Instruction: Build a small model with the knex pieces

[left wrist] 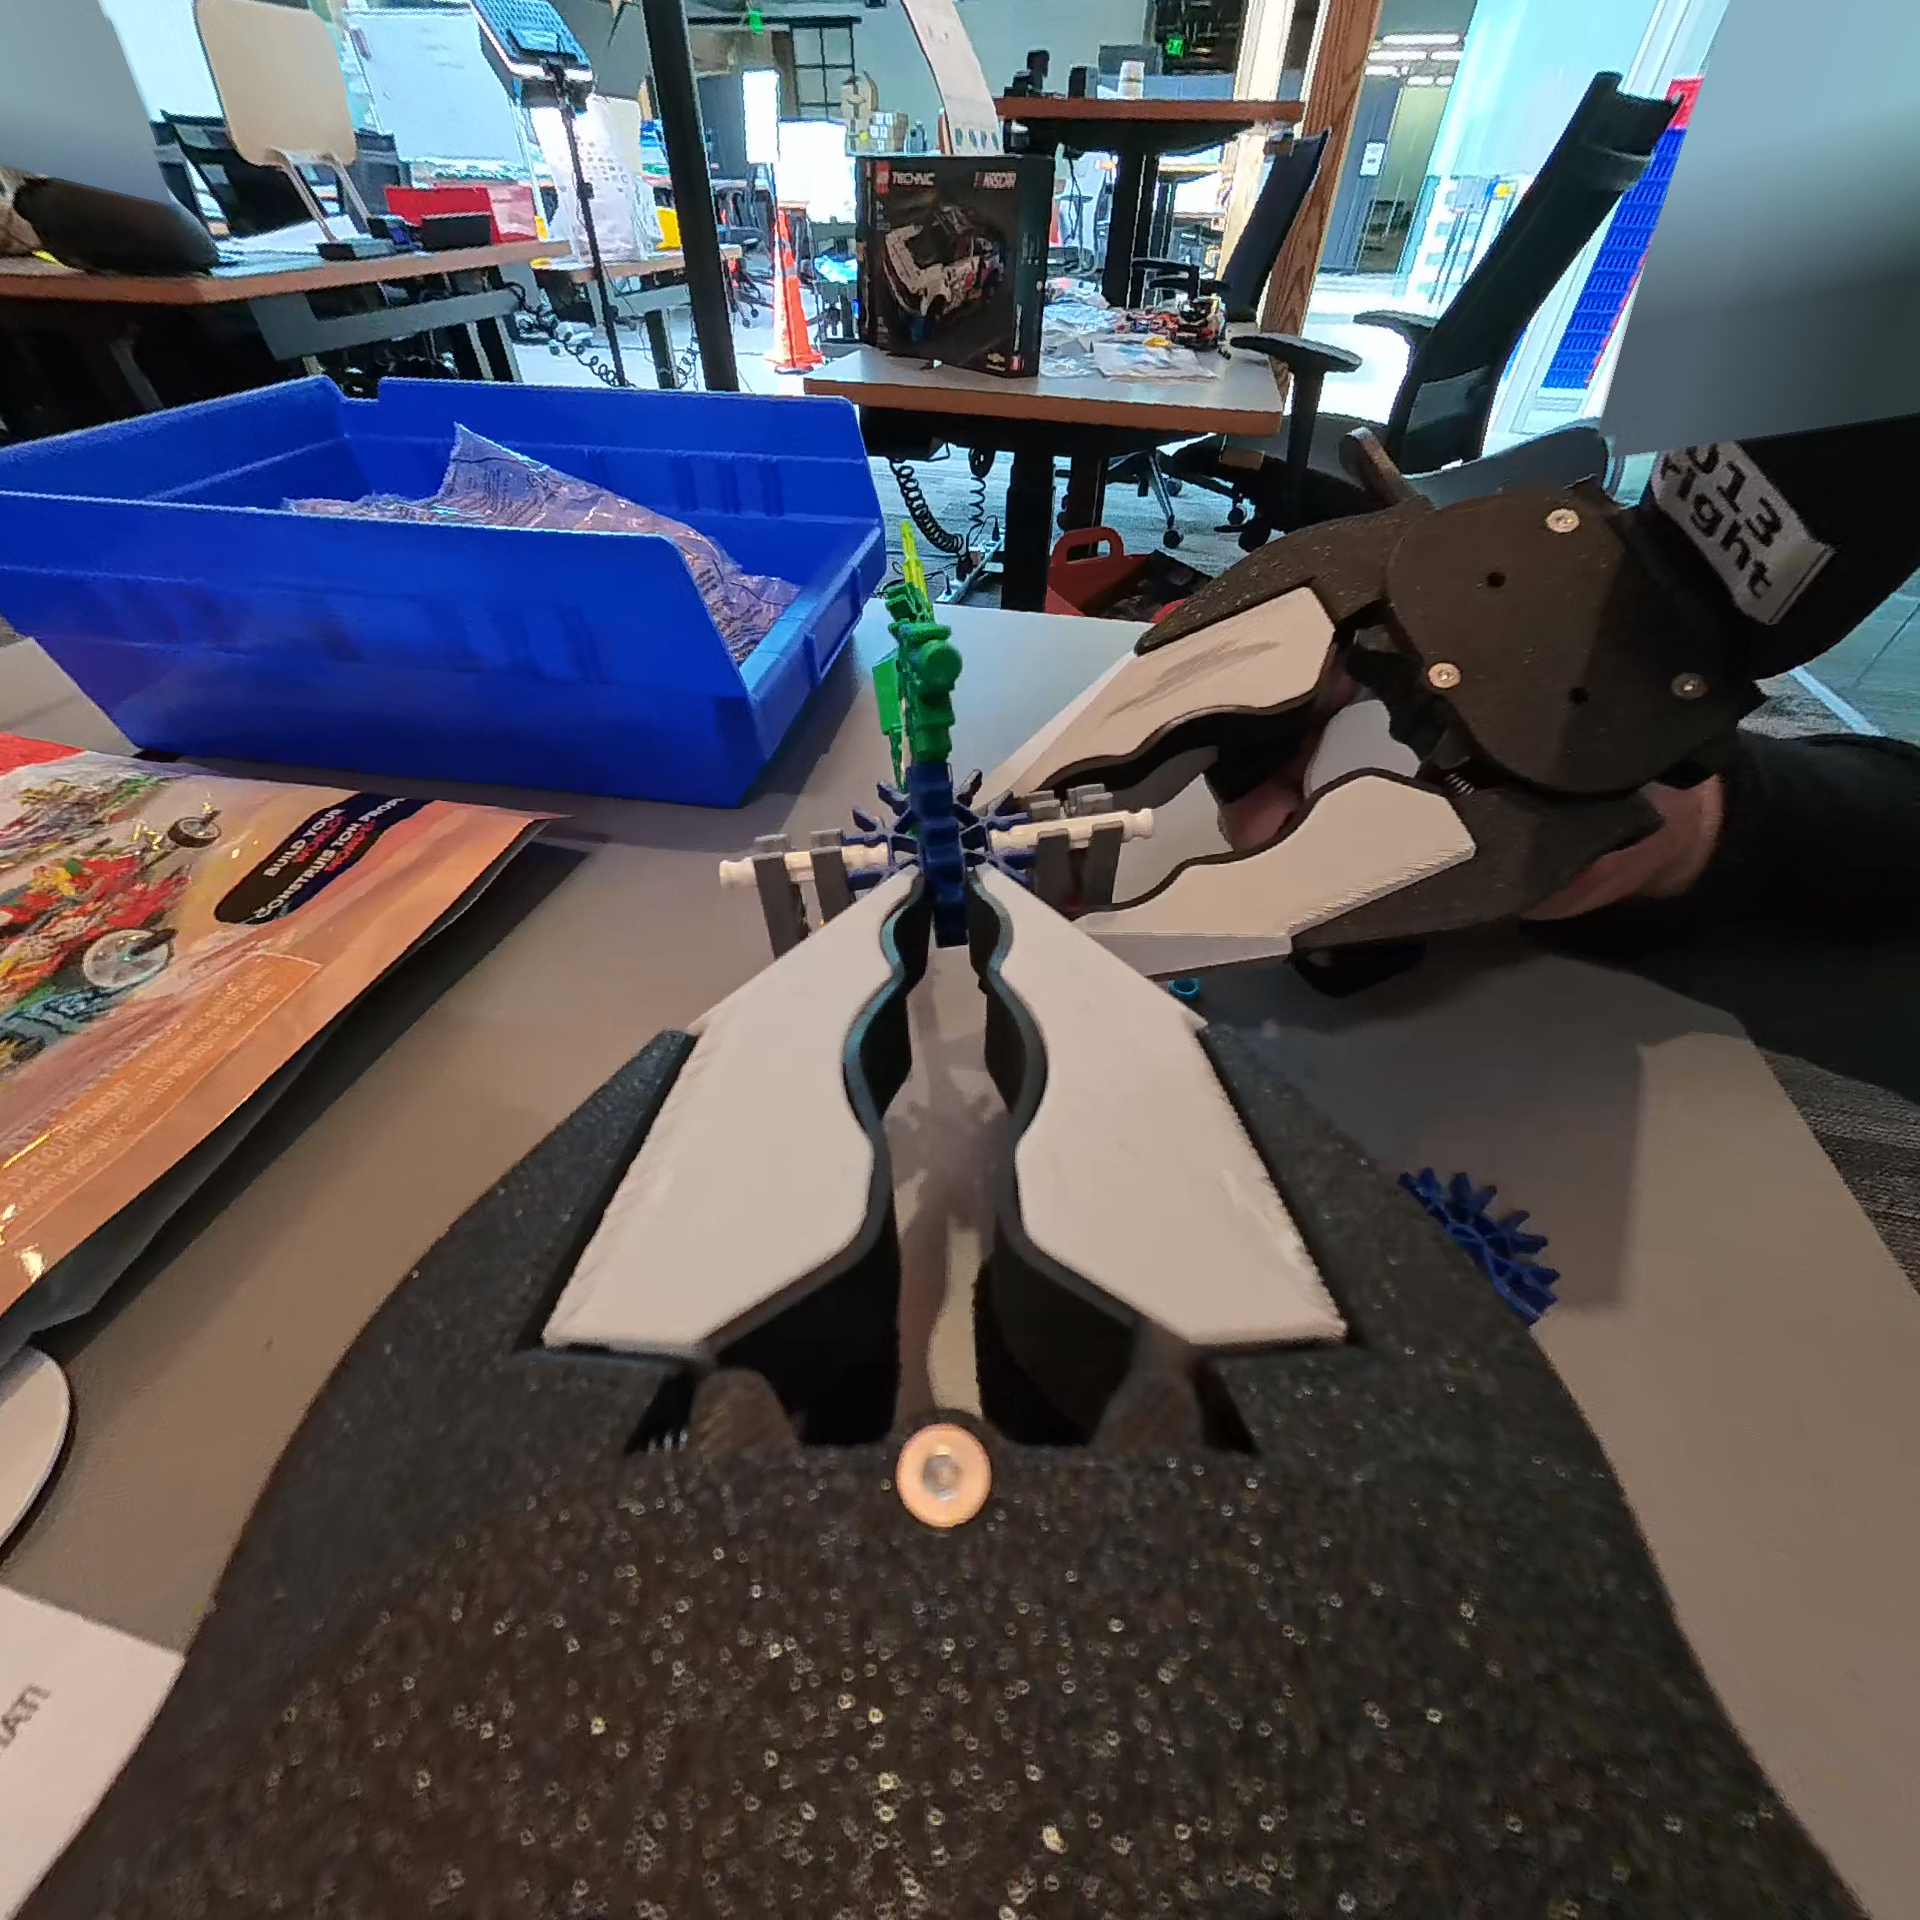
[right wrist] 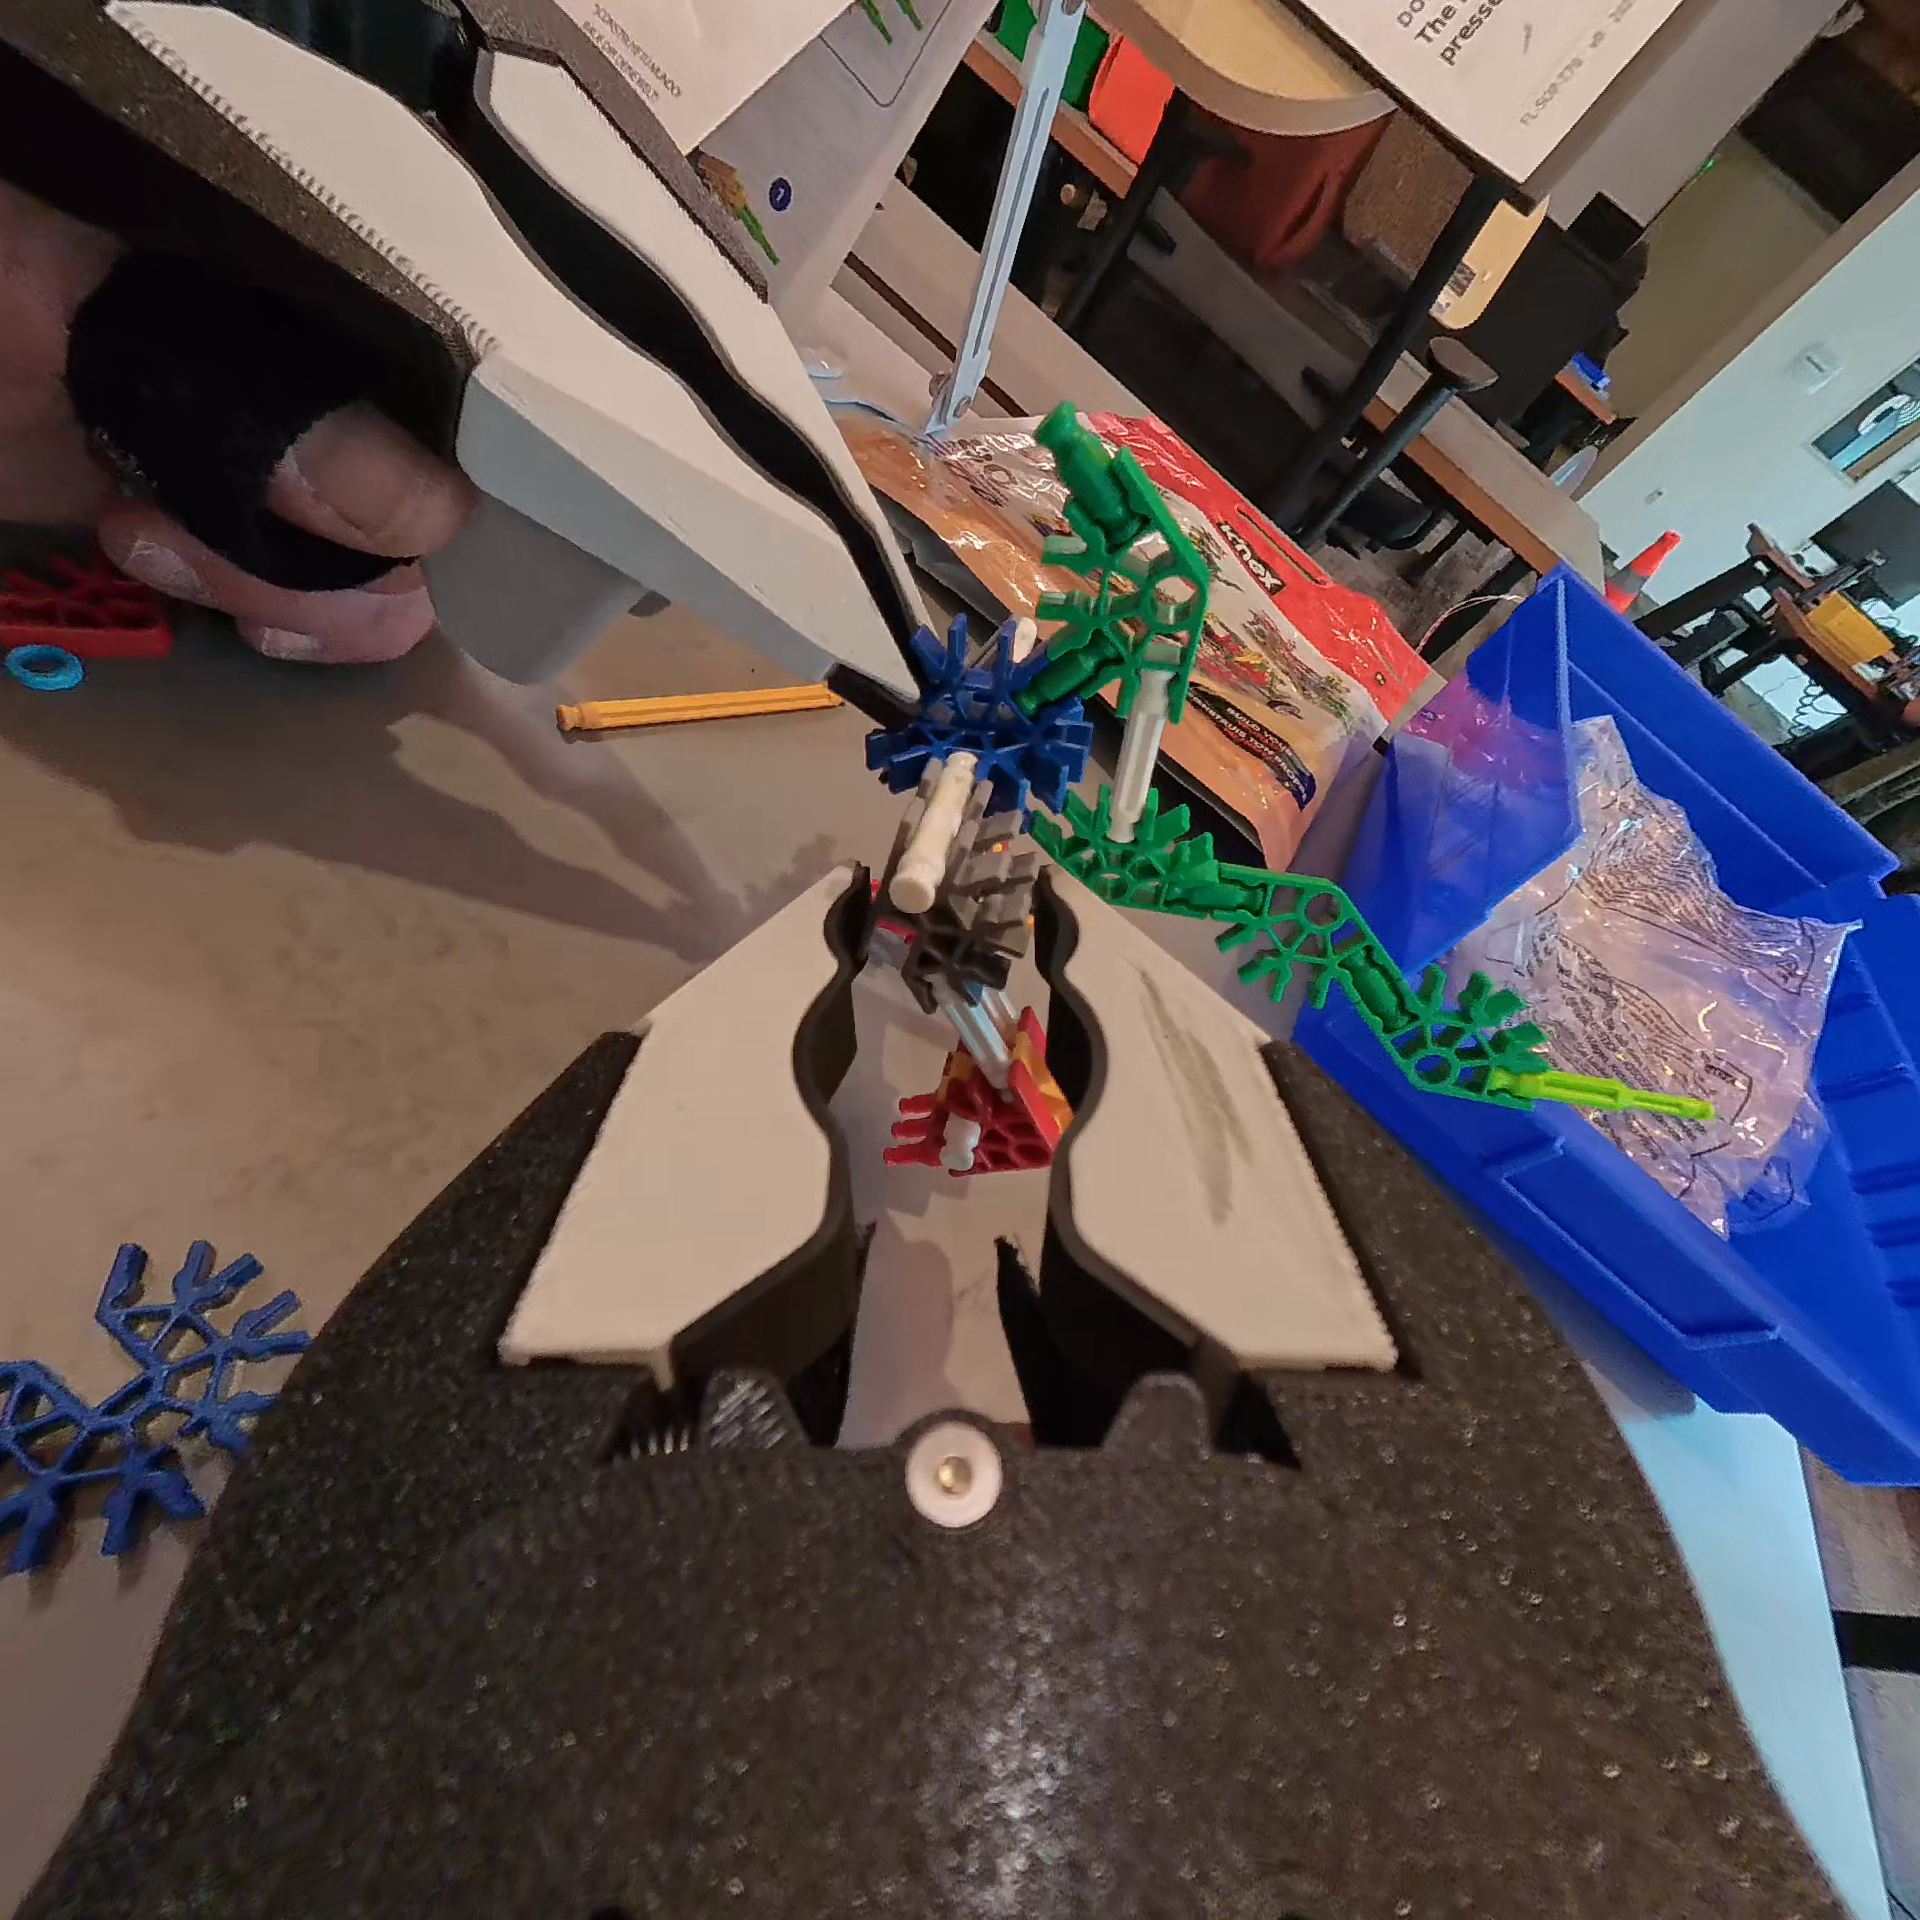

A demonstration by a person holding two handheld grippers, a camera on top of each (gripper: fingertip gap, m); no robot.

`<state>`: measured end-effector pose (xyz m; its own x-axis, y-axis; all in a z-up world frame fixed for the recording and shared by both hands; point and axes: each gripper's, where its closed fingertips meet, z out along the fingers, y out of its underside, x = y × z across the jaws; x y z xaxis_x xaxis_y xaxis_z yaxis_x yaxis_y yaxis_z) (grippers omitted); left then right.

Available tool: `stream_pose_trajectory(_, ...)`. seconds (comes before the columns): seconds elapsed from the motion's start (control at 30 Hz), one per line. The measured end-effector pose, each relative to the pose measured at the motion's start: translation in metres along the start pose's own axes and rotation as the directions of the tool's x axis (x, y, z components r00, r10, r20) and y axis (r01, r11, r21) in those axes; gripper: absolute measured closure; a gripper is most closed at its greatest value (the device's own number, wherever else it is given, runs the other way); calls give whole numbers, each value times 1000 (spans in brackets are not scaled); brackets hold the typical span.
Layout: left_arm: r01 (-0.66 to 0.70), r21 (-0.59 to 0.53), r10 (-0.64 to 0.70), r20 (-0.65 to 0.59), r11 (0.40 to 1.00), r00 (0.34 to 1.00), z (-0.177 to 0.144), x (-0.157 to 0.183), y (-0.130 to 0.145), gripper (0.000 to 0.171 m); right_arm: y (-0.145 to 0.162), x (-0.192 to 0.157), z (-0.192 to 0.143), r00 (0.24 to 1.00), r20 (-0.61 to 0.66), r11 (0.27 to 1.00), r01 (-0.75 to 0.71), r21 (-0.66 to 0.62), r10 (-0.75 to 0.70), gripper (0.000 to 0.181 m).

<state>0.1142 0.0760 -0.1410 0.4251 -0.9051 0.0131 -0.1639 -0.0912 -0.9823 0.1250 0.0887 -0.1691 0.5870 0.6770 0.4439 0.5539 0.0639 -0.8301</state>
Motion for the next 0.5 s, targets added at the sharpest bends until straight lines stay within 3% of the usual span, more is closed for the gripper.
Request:
stream_pose_trajectory(0.17, -20, -2, 20, 10, 1000, 1000, 0, 0, 0, 166, 0, 0, 0, 1000, 7, 1000, -11, 3, 11, 150)
stream_pose_trajectory(0.5, -324, -102, 335, 132, 941, 933, 2, 3, -1, 166, 5, -2, 1, 997, 40, 998, -59, -21, 60, 150)
